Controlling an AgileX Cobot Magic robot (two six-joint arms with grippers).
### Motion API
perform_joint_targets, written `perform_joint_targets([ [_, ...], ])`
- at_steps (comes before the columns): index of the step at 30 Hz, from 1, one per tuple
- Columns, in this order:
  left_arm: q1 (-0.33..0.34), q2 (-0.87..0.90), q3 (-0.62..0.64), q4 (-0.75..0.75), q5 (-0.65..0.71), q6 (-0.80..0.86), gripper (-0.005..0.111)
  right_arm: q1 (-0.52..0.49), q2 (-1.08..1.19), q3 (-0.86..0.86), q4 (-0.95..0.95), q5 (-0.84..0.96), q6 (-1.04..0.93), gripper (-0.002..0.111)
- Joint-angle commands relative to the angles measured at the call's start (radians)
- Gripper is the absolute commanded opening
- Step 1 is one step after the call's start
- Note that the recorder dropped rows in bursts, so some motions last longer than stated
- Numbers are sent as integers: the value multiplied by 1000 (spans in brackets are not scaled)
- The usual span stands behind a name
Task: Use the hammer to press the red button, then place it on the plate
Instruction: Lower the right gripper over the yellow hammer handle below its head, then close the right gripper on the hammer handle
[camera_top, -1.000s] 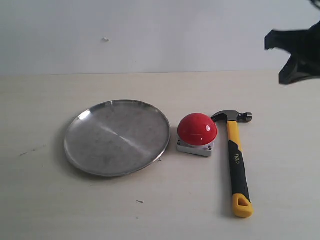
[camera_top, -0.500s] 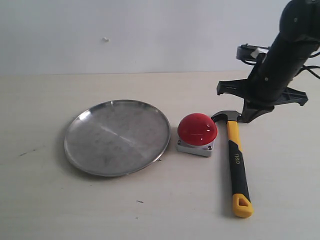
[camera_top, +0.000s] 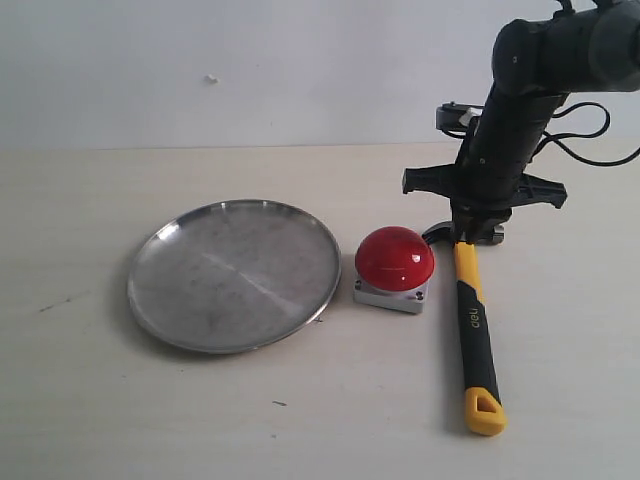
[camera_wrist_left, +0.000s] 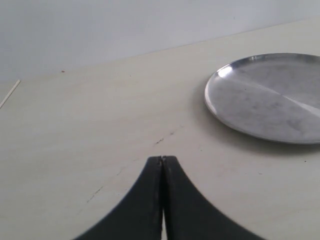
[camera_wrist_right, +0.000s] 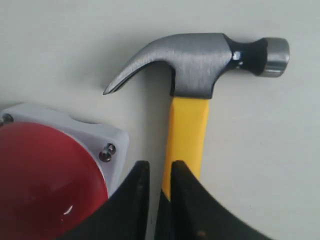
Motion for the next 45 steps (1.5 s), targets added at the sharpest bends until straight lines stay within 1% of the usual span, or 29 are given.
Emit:
perform_joint_targets([
  [1,-1,-7,-7,-1,-1,0,0,0,8,-23,-16,4,4,30],
  [4,-1,-7,-7,-1,-1,0,0,0,8,-23,-16,5,-11,39],
  [7,-1,-7,-7,-1,-1,0,0,0,8,-21,-37,29,-12,46],
  [14,-2,-7,-7,-1,0,0,0,0,8,-21,-38,55,-12,57],
  [27,-2,-7,-7,-1,0,0,0,0,62,-21,-42,15,23,58],
  [31,-2,-7,-7,-1,0,0,0,0,84,-21,-93,-12,25,58],
  [37,-2,-7,-7,-1,0,0,0,0,102,-21,-118,-64,49,58],
  [45,-2,-7,-7,-1,0,0,0,0,154,-21,-116,-71,50,58],
])
